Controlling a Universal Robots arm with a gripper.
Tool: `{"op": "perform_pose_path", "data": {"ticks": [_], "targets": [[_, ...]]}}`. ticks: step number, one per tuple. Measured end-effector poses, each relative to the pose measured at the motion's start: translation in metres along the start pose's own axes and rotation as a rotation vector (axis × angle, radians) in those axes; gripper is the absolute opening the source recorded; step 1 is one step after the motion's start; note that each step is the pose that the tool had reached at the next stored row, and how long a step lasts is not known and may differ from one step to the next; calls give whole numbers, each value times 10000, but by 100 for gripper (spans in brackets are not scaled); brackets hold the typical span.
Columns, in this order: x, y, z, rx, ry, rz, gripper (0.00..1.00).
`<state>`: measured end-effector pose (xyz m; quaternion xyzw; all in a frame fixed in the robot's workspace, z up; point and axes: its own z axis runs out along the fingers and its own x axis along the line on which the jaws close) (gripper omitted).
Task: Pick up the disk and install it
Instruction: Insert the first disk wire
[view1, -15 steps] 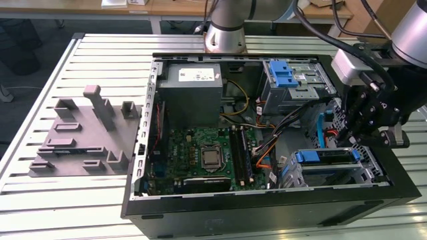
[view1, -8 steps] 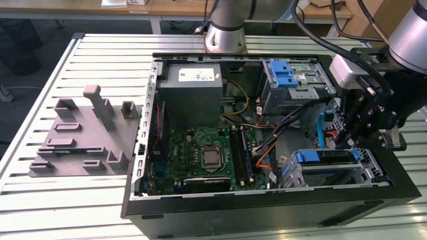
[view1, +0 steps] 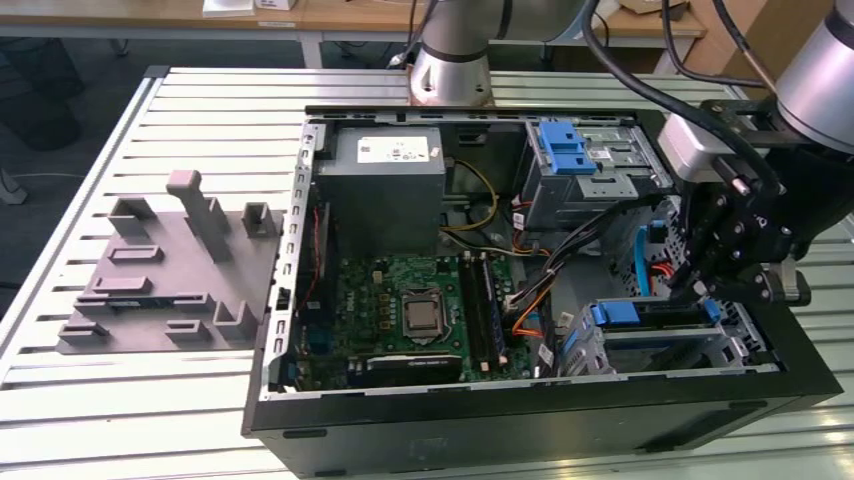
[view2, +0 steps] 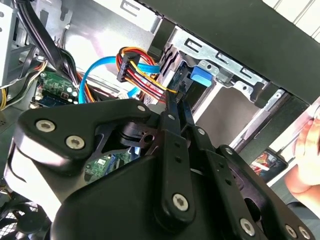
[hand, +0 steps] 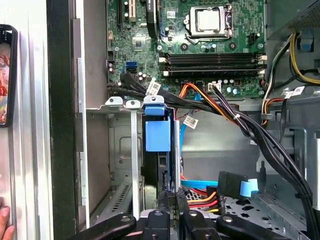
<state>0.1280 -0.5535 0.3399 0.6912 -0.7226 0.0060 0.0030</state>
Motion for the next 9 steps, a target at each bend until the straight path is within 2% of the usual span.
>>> {"op": "perform_pose_path", "data": {"ticks": [4, 9], "targets": [[1, -7, 12, -92, 9, 1, 17], [2, -22, 37, -155, 16, 0, 17]]}}
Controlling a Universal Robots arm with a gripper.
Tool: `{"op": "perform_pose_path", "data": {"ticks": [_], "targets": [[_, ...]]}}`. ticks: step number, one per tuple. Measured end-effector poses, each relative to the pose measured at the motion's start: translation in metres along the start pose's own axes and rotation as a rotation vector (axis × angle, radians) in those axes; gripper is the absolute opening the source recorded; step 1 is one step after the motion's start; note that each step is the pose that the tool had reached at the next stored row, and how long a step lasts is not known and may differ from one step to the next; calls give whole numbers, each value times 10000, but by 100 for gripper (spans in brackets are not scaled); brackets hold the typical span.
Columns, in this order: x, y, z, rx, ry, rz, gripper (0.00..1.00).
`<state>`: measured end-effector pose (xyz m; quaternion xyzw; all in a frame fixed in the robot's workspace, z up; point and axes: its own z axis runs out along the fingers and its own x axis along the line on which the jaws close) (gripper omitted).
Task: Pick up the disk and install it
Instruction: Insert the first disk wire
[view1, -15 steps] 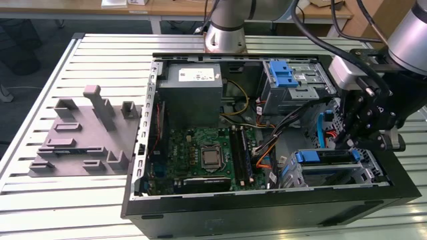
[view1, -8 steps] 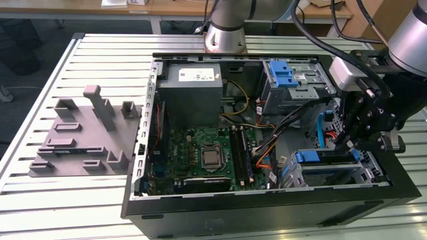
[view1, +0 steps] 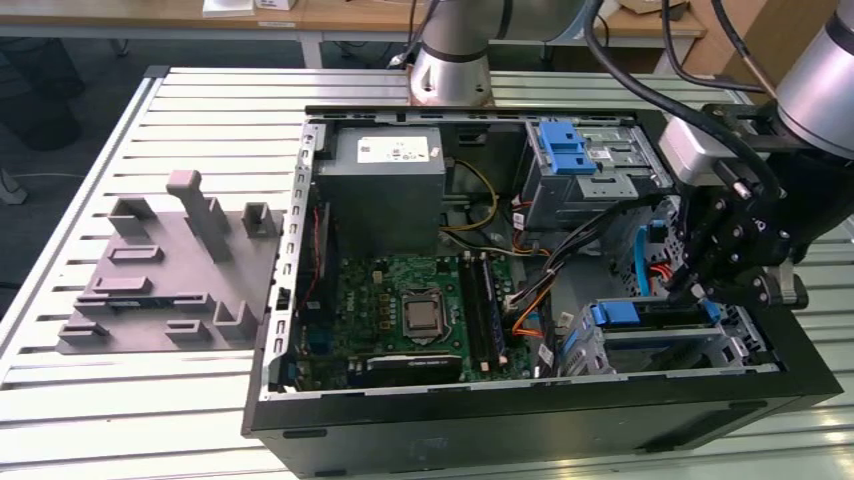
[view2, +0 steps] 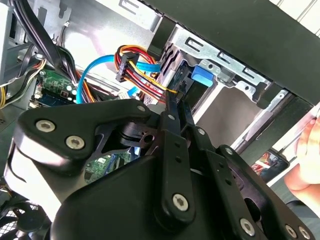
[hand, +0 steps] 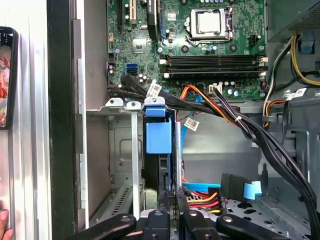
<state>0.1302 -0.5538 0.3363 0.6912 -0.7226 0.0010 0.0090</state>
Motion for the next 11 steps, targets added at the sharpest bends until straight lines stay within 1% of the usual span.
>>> {"op": "perform_pose_path", "data": {"ticks": [7, 11], "targets": [[6, -9, 11, -53, -1, -1, 17], [9, -11, 10, -123, 4, 1, 17]]}}
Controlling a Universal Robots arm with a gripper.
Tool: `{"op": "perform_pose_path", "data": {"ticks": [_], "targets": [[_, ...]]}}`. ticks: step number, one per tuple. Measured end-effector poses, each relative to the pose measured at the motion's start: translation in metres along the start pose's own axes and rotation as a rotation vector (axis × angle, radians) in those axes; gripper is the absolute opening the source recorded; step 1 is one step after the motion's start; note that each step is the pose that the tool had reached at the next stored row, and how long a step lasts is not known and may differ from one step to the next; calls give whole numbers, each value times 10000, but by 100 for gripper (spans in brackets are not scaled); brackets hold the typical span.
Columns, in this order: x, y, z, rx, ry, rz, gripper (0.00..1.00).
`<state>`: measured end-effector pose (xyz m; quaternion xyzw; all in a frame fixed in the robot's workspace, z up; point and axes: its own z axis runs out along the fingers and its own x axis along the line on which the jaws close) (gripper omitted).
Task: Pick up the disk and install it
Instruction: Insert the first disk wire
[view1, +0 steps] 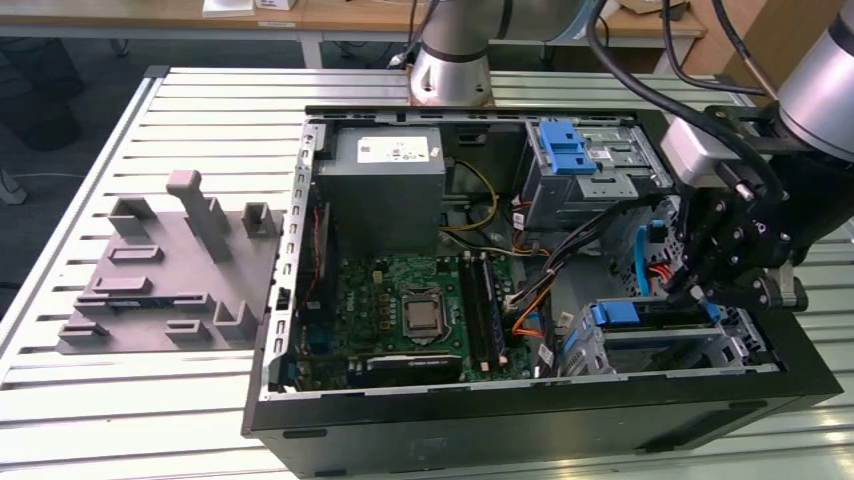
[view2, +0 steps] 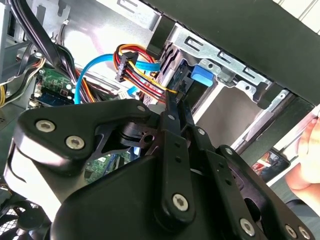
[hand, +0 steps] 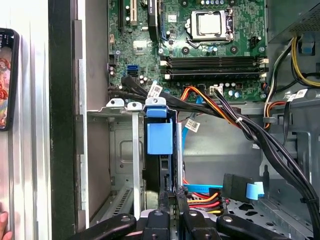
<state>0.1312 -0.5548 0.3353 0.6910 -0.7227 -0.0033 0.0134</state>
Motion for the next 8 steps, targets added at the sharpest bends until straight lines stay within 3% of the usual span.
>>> {"op": "perform_pose_path", "data": {"ticks": [8], "targets": [[20, -28, 5, -66, 2, 6, 17]]}}
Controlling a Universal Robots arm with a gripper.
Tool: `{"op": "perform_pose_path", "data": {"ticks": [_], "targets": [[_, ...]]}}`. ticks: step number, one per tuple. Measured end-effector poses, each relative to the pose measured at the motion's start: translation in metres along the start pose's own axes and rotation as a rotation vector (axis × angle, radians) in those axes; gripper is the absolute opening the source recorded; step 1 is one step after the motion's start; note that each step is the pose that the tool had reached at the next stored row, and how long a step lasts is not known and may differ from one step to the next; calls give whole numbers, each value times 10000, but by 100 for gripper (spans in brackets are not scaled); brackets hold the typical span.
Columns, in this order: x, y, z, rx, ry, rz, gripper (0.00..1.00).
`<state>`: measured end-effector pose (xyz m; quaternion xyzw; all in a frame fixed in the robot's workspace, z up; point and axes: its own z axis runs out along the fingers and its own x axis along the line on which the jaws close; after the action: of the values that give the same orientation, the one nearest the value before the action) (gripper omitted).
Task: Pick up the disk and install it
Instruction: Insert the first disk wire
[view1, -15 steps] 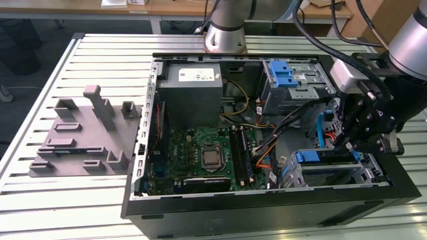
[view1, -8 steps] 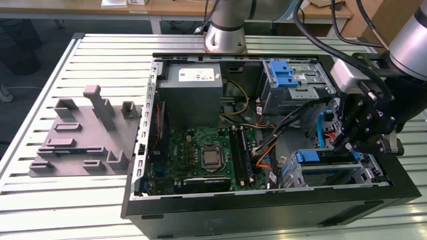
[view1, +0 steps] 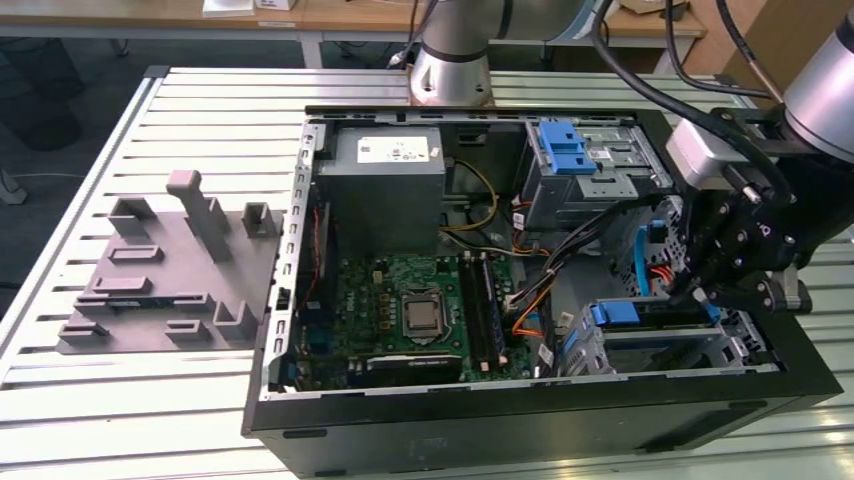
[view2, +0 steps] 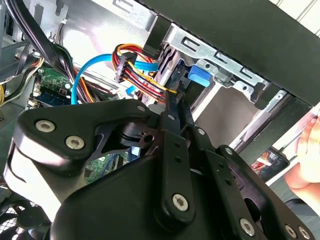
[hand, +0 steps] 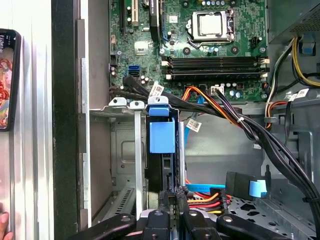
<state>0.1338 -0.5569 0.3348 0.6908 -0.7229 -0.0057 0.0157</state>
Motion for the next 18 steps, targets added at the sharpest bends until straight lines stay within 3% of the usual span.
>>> {"op": "perform_pose_path", "data": {"ticks": [18], "targets": [[-8, -1, 5, -19, 0, -1, 17]]}}
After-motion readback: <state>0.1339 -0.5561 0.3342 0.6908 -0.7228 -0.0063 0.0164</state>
